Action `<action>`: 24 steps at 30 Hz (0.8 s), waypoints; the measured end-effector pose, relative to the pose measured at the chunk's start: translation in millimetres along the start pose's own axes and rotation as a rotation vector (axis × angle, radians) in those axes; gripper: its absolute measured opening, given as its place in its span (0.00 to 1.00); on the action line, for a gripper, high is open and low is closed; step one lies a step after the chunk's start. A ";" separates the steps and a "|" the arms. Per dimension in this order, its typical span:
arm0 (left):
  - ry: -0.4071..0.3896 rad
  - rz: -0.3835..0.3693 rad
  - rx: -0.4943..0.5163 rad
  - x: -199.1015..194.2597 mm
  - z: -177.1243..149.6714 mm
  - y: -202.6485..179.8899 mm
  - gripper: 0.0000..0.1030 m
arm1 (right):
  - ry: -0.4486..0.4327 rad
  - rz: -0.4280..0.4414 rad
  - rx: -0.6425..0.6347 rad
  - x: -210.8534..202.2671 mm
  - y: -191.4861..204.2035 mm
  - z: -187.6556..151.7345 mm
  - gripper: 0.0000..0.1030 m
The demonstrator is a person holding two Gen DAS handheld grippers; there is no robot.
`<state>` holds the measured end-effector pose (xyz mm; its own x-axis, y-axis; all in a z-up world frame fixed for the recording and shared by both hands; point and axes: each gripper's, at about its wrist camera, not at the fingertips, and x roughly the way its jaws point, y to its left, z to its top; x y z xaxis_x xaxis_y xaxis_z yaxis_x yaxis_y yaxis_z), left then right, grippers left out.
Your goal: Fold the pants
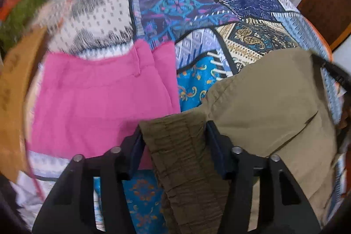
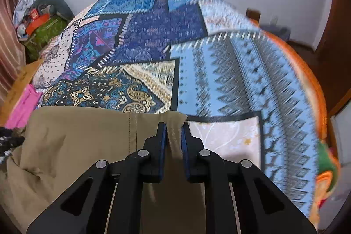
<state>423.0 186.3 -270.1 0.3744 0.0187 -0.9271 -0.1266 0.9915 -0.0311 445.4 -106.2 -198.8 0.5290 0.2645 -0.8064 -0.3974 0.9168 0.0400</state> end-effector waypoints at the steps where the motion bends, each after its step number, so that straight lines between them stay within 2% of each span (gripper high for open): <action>1: -0.013 0.035 0.013 -7.2 1.8 -3.4 0.49 | -0.019 -0.018 -0.014 -6.5 3.1 1.5 0.11; 4: -0.077 0.082 0.019 -28.8 7.1 -2.2 0.49 | -0.072 -0.045 -0.040 -27.1 4.8 11.6 0.10; 8: -0.157 0.091 -0.035 -63.1 16.4 1.8 0.49 | -0.148 -0.058 -0.032 -60.5 4.2 29.5 0.10; 11: -0.199 0.126 0.008 -87.0 18.6 -6.4 0.49 | -0.197 -0.070 -0.016 -90.4 7.6 42.3 0.10; 15: -0.253 0.076 0.023 -120.1 6.7 -7.3 0.49 | -0.241 -0.034 0.009 -125.5 7.1 45.3 0.10; 19: -0.291 0.006 0.011 -153.1 -13.7 -7.2 0.49 | -0.255 0.021 0.034 -159.5 -1.1 31.8 0.10; 24: -0.329 0.009 0.053 -184.4 -44.2 -19.1 0.49 | -0.282 0.064 0.044 -202.2 -2.2 1.4 0.10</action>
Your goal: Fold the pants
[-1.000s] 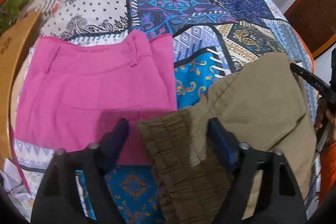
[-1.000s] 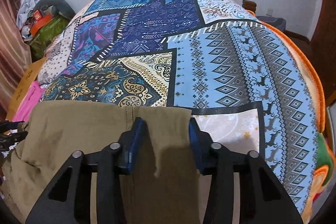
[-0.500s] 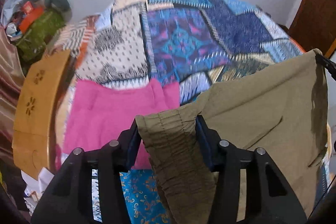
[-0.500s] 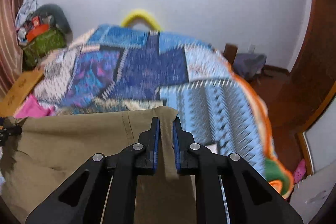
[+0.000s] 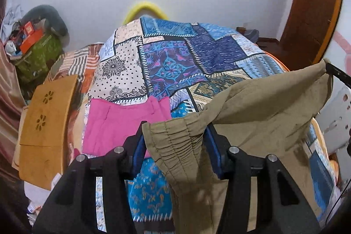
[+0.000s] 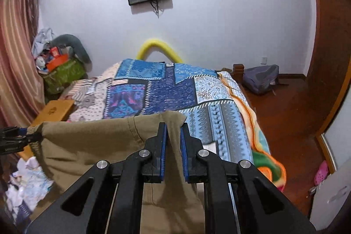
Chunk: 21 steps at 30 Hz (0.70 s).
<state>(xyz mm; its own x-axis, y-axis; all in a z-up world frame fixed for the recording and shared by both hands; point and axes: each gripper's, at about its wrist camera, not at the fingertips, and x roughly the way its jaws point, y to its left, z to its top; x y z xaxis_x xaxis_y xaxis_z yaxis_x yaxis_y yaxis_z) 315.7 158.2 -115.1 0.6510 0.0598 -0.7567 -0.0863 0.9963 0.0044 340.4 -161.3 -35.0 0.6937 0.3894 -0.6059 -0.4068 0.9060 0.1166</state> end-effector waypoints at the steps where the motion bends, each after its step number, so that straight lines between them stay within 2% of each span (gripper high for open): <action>1: -0.006 -0.005 0.007 -7.4 -4.8 -1.9 0.49 | -0.005 0.006 0.003 -8.5 0.8 -3.5 0.10; 5: -0.029 -0.034 0.033 -33.5 -25.5 -7.0 0.49 | -0.018 0.027 0.009 -45.4 4.7 -23.5 0.10; 11: -0.040 -0.053 0.110 -61.3 -65.8 -19.0 0.49 | 0.003 0.065 0.029 -74.6 5.0 -56.4 0.10; 15: -0.044 -0.041 0.168 -68.8 -98.0 -30.0 0.49 | 0.037 0.090 0.036 -88.9 10.1 -89.4 0.10; 21: 0.015 -0.044 0.212 -60.3 -137.9 -37.2 0.49 | 0.118 0.094 0.064 -93.4 17.9 -145.8 0.10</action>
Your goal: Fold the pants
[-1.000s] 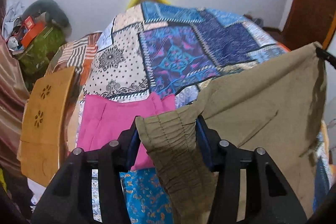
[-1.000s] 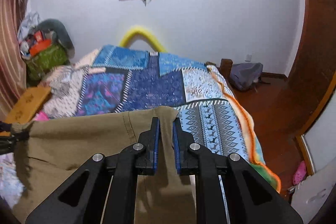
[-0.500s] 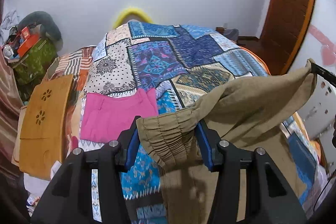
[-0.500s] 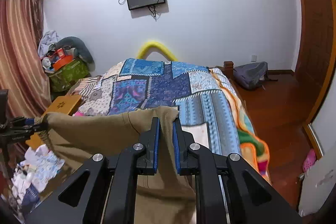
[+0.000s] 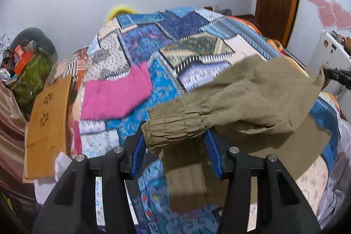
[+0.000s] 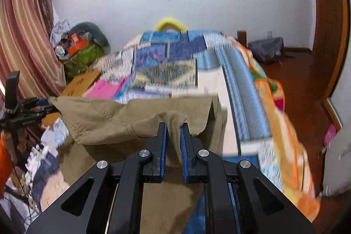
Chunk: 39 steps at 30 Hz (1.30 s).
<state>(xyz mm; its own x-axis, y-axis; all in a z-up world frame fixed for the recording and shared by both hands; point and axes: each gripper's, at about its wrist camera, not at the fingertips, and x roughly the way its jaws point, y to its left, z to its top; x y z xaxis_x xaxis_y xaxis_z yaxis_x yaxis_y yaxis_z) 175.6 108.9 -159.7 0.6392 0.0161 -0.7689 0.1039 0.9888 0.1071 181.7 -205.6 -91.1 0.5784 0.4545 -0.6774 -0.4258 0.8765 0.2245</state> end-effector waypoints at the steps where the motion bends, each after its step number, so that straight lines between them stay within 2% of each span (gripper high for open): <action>1: 0.009 -0.006 -0.004 1.3 -6.8 -0.8 0.49 | 0.015 0.000 0.005 2.6 -0.2 -8.6 0.10; 8: 0.081 -0.024 -0.011 9.5 -46.5 0.9 0.50 | 0.115 -0.002 0.040 8.2 -1.6 -57.0 0.11; 11: 0.109 -0.027 -0.016 11.0 -60.6 1.2 0.50 | 0.148 -0.014 0.047 6.5 -3.9 -69.1 0.15; 16: 0.117 0.017 -0.001 0.9 -75.2 4.3 0.50 | 0.176 -0.034 0.079 -6.2 -10.6 -87.4 0.17; 19: 0.102 0.018 -0.029 -12.1 -72.9 8.9 0.50 | 0.197 -0.077 0.067 -13.0 -10.6 -94.5 0.18; 20: 0.090 0.004 -0.036 -17.7 -69.8 8.9 0.50 | 0.203 -0.093 0.053 -14.6 -9.3 -94.9 0.21; 23: 0.050 -0.017 -0.028 -30.8 -58.8 2.5 0.53 | 0.196 -0.113 0.028 -19.6 -3.4 -93.9 0.47; 25: 0.036 -0.010 0.008 -33.4 -53.0 -8.1 0.60 | 0.164 -0.115 0.007 -24.0 4.6 -90.0 0.49; 26: 0.033 -0.009 0.031 -32.9 -50.4 -16.1 0.64 | 0.154 -0.110 -0.006 -24.9 9.3 -86.7 0.49; 28: 0.037 -0.029 0.057 -30.8 -47.2 -28.0 0.64 | 0.136 -0.083 -0.025 -25.0 20.1 -80.1 0.50; 32: 0.048 -0.096 0.079 -25.6 -40.9 -51.0 0.65 | 0.115 -0.016 -0.091 -16.4 48.6 -70.3 0.59; 35: 0.056 -0.112 0.101 -20.2 -38.3 -67.8 0.65 | 0.146 0.038 -0.166 1.6 74.2 -71.4 0.59; 39: 0.064 -0.122 0.127 -13.3 -39.6 -82.6 0.68 | 0.185 0.067 -0.263 24.7 98.7 -78.8 0.59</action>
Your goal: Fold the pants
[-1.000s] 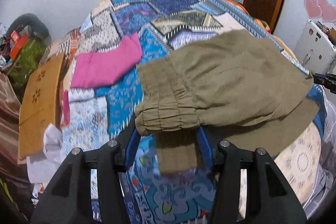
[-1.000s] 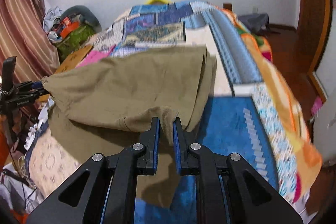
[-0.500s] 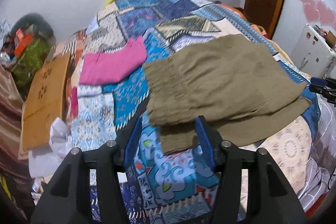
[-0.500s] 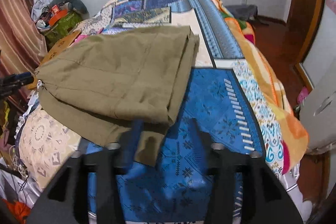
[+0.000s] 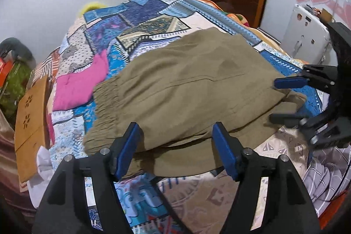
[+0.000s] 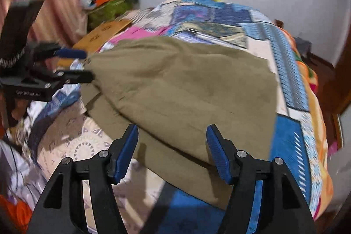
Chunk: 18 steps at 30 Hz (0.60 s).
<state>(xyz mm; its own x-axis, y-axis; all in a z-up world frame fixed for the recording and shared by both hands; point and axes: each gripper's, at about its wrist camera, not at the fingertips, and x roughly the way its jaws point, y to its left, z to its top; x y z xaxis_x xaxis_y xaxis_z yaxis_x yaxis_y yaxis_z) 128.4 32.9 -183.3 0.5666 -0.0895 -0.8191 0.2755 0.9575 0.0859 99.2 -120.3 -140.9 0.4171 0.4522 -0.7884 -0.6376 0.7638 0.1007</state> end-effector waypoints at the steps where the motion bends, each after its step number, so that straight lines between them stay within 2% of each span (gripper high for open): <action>1: 0.004 -0.006 0.002 2.7 -0.4 -2.0 0.68 | 0.008 -0.002 -0.020 6.2 4.8 0.5 0.59; 6: 0.025 -0.046 -0.015 14.6 -1.3 -4.1 0.68 | 0.049 0.026 -0.041 29.7 12.2 3.5 0.59; 8: 0.021 -0.062 -0.018 16.2 -1.1 -3.7 0.68 | 0.040 0.034 -0.066 32.8 16.2 5.2 0.57; 10: 0.018 -0.082 -0.024 16.7 -0.1 -2.8 0.68 | 0.033 0.047 -0.084 33.2 19.1 8.6 0.45; 12: 0.012 -0.097 -0.025 15.2 0.4 -2.4 0.68 | 0.032 0.048 -0.104 35.6 22.2 12.3 0.27; 14: 0.006 -0.114 -0.018 13.9 1.2 -4.8 0.68 | 0.028 0.064 -0.116 36.7 24.3 15.3 0.14; 15: 0.005 -0.122 -0.010 13.5 1.3 -6.1 0.68 | 0.019 0.067 -0.121 36.5 25.9 17.3 0.10; 18: 0.010 -0.128 0.005 15.9 1.1 -7.4 0.69 | -0.018 0.045 -0.138 31.6 30.6 22.8 0.08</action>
<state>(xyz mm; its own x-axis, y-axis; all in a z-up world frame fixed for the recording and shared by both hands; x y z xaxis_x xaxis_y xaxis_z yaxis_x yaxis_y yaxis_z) 136.3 24.0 -196.4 0.5190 -0.2080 -0.8290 0.3486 0.9371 -0.0169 107.6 -72.2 -148.9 0.3966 0.4938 -0.7739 -0.7383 0.6726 0.0508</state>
